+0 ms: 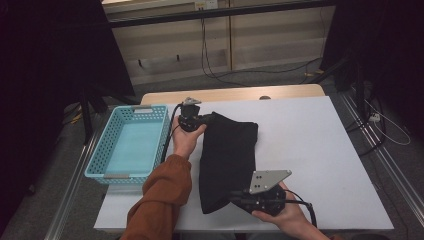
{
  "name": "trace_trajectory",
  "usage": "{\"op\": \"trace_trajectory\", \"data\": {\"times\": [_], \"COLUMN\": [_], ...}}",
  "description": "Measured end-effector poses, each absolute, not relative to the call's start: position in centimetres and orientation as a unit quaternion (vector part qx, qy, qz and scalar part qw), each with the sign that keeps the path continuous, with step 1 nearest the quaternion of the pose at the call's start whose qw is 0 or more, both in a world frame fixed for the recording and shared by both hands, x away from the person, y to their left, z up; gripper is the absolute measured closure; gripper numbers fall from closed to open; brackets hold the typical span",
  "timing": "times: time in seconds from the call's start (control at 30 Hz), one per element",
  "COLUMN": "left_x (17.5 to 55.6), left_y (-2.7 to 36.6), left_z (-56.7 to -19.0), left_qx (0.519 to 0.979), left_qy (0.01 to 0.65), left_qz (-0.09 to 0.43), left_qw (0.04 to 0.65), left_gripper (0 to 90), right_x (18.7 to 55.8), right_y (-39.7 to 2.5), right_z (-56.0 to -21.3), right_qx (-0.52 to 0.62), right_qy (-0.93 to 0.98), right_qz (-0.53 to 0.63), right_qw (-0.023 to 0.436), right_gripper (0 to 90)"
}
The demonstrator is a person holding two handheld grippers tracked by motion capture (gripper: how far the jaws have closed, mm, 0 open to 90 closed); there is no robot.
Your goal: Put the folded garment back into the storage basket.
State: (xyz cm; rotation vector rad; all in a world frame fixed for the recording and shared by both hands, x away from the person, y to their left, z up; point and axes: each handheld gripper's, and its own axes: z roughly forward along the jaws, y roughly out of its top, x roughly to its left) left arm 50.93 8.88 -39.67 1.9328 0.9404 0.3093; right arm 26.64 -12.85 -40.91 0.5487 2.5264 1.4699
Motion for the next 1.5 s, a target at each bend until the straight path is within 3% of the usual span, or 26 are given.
{"op": "trace_trajectory", "data": {"times": [1.5], "left_x": [50.8], "left_y": [10.7], "left_z": [-35.1], "left_qx": [0.773], "left_qy": [0.378], "left_qz": [0.143], "left_qw": [0.488], "left_gripper": [83.2], "right_x": [26.6], "right_y": [-12.4], "right_z": [-37.7], "right_qx": [0.170], "right_qy": [0.821], "right_qz": [0.536], "right_qw": [0.101], "right_gripper": [84.2]}}
